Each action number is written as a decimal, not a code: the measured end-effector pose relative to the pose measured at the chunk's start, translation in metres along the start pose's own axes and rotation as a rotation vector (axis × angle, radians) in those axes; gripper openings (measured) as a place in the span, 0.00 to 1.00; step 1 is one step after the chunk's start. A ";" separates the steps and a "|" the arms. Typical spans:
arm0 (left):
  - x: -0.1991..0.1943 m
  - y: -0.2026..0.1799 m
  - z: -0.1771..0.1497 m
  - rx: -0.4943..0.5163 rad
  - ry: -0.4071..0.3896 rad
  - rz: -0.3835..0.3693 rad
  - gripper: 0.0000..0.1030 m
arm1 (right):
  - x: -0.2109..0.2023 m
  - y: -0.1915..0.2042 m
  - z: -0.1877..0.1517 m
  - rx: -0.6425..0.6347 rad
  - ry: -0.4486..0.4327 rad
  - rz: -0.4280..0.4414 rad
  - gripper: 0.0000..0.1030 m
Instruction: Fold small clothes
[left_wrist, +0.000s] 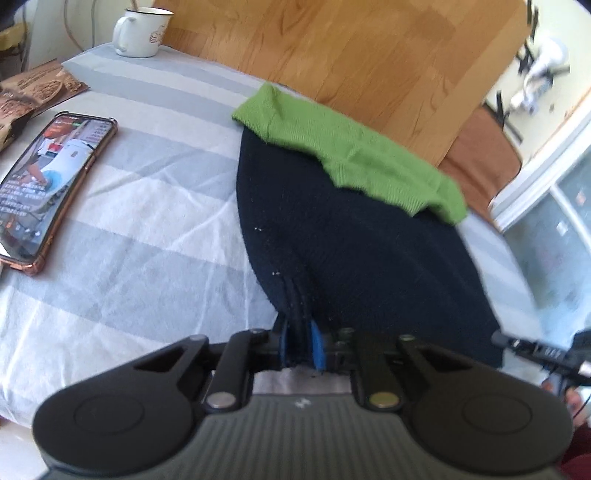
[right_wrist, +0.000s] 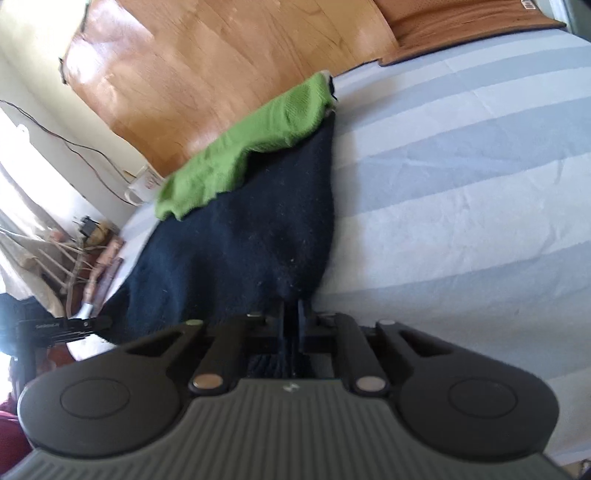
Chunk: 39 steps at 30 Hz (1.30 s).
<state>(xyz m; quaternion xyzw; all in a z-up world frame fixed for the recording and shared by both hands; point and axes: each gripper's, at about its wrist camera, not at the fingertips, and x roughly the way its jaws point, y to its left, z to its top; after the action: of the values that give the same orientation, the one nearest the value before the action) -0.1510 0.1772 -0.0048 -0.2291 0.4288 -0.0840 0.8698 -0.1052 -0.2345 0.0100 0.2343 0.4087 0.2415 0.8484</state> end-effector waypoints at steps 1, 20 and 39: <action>-0.005 0.003 0.003 -0.022 -0.012 -0.019 0.11 | -0.004 0.000 0.002 0.002 -0.007 0.016 0.08; 0.068 0.031 0.163 -0.308 -0.121 0.042 0.39 | 0.072 -0.026 0.156 0.123 -0.170 -0.186 0.31; 0.067 -0.002 0.105 0.024 -0.030 0.130 0.05 | 0.046 0.014 0.076 -0.167 -0.141 -0.159 0.08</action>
<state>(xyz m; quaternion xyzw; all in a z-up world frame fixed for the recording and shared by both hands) -0.0275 0.1870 0.0042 -0.1918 0.4285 -0.0290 0.8825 -0.0217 -0.2112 0.0344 0.1460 0.3436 0.1894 0.9081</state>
